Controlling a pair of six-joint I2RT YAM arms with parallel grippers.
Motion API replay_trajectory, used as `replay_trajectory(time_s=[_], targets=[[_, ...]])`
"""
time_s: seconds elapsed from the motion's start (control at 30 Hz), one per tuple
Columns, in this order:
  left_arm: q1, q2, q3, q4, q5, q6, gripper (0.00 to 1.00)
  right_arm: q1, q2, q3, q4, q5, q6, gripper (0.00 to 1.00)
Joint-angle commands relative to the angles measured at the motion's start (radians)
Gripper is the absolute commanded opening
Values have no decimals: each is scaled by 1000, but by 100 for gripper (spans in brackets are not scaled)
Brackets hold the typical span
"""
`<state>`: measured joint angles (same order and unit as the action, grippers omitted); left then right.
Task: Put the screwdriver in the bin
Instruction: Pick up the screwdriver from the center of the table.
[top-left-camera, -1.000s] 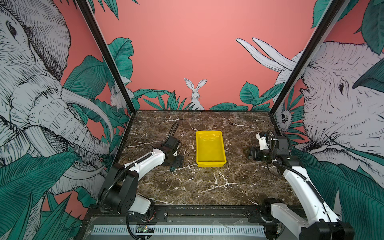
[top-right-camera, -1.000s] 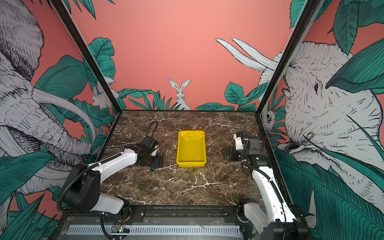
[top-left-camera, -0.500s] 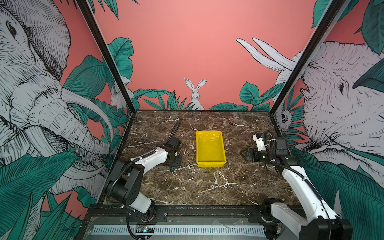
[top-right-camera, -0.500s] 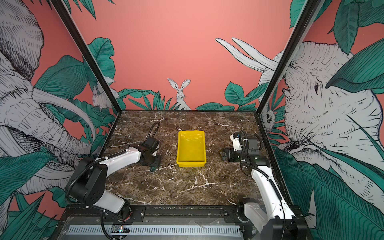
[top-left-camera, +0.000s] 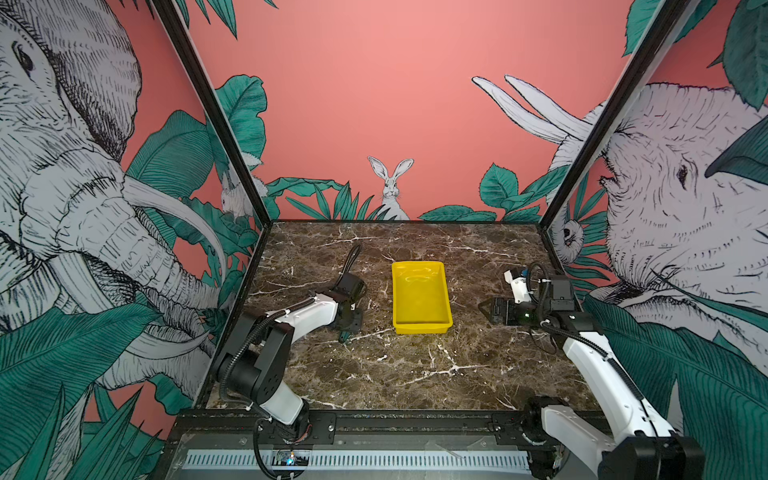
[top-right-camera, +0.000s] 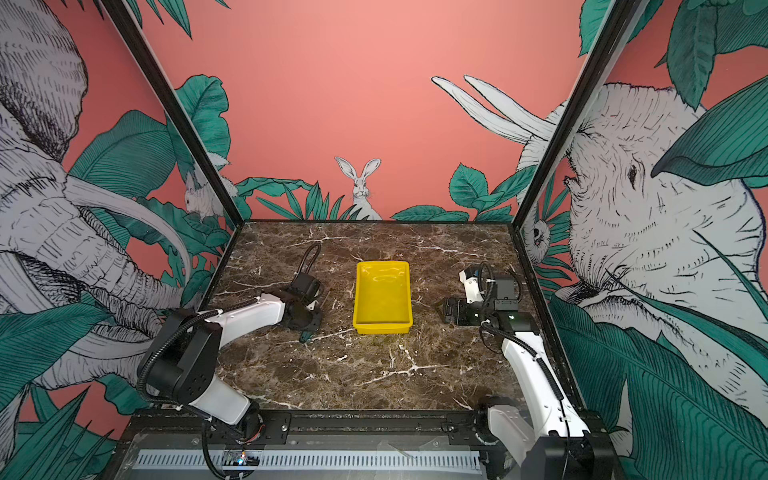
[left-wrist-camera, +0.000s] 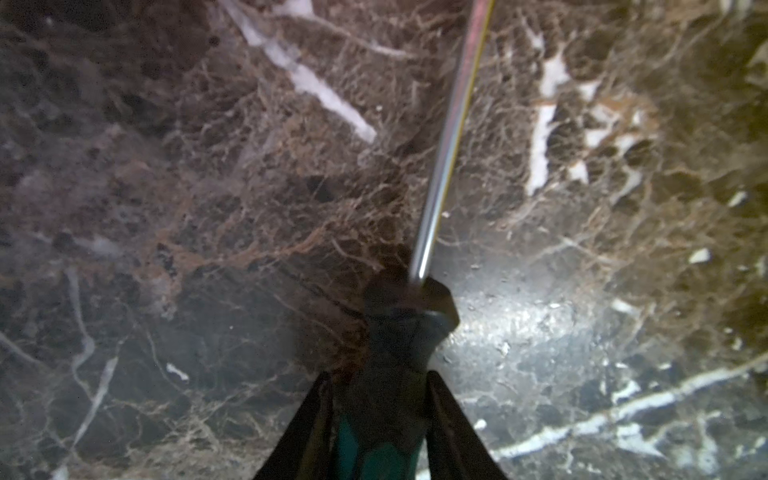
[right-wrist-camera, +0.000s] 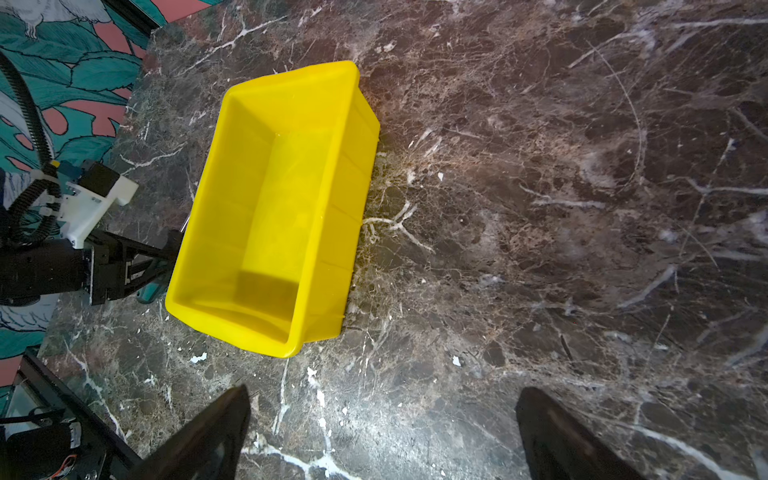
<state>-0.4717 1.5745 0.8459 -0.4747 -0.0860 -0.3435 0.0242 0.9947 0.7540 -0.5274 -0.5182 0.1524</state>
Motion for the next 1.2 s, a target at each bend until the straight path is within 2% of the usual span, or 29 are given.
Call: replay_trajectory(time_s=[0.0, 0.2, 0.4, 0.97, 1.07, 1.17], targets=[[-8, 1, -16, 13, -2, -23, 35, -2, 0, -3, 24, -29, 1, 99], [-12, 17, -34, 34, 10, -28, 24, -3, 6, -3, 29, -49, 4, 99], [-14, 5, -31, 19, 4, -45, 0, -3, 4, -6, 32, -54, 7, 100], [-45, -236, 95, -204, 3, -49, 0, -3, 10, -9, 36, -68, 12, 99], [-83, -260, 144, -216, 14, -53, 0, -3, 11, -8, 35, -69, 12, 99], [-157, -236, 236, -240, -1, -61, 0, -3, 13, -7, 37, -70, 13, 100]])
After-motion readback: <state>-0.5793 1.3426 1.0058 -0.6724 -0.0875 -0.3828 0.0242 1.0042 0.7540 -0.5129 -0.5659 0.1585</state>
